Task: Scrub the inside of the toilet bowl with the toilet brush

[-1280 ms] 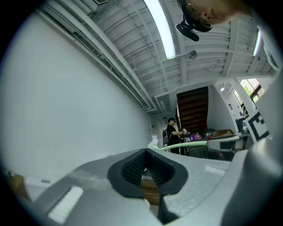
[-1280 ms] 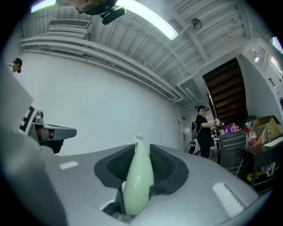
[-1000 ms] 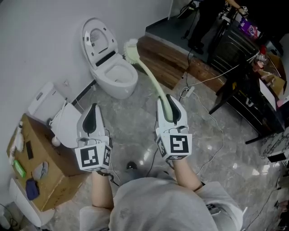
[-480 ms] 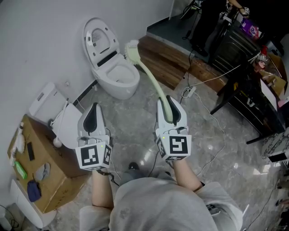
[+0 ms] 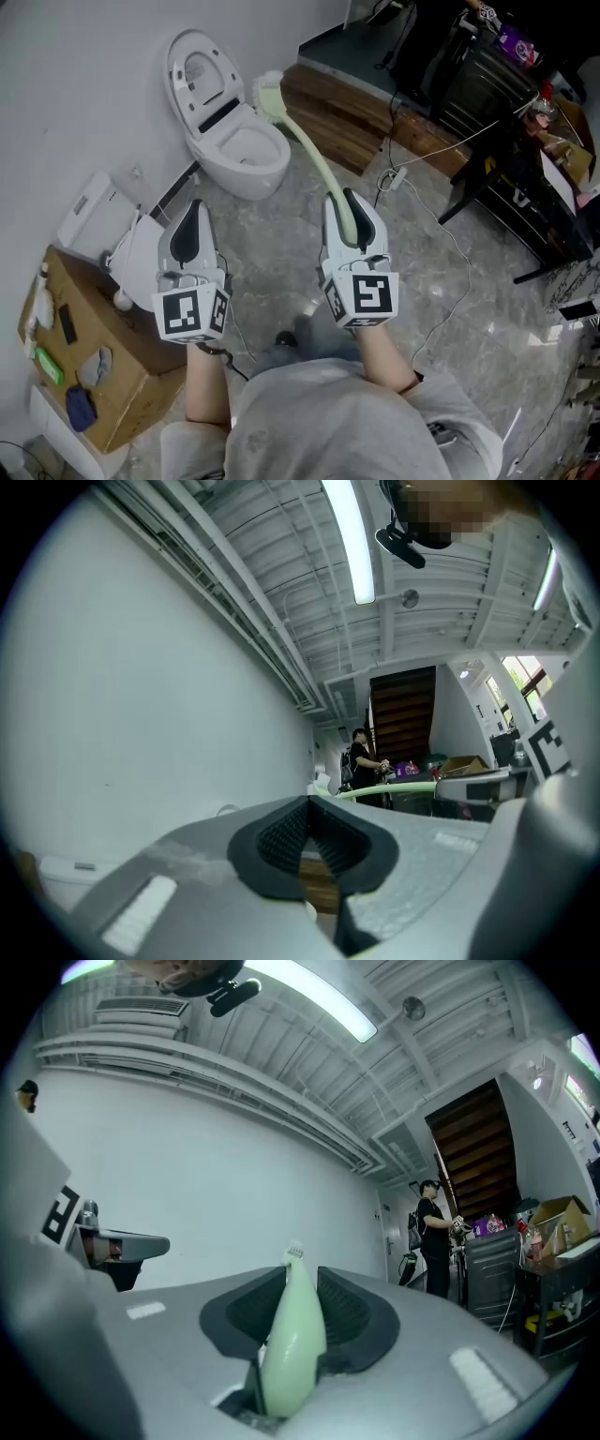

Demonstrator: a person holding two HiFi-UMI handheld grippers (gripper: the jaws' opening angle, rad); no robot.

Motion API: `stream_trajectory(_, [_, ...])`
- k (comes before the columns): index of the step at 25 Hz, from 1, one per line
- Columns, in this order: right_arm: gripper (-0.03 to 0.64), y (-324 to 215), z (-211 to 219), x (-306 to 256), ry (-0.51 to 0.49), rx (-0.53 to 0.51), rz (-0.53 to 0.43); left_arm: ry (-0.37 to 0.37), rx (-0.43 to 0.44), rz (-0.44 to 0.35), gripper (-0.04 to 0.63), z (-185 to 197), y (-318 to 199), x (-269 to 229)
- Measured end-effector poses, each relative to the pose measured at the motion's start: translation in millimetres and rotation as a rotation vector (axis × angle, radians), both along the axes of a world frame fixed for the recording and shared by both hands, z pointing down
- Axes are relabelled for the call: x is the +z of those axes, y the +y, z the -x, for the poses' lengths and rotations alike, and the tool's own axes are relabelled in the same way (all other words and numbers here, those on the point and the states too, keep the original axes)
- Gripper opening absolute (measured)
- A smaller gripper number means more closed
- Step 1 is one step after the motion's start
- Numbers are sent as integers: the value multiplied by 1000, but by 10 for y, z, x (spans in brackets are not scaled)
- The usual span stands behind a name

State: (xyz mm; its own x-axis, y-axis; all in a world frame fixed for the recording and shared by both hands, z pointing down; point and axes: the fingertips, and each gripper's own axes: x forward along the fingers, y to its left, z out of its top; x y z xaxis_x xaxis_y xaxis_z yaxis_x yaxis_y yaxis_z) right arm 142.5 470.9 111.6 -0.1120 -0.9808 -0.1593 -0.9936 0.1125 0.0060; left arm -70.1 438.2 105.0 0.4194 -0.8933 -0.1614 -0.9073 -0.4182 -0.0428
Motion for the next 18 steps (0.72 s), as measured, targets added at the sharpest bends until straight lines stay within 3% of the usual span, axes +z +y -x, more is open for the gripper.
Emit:
stream_trajectory(9, [103, -411, 36, 26, 2, 3, 0, 16, 6, -7, 5, 77, -418, -19])
stream_trajectory(18, [104, -1374, -76, 35, -9, -4, 3, 13, 12, -13, 5, -48, -1339, -61])
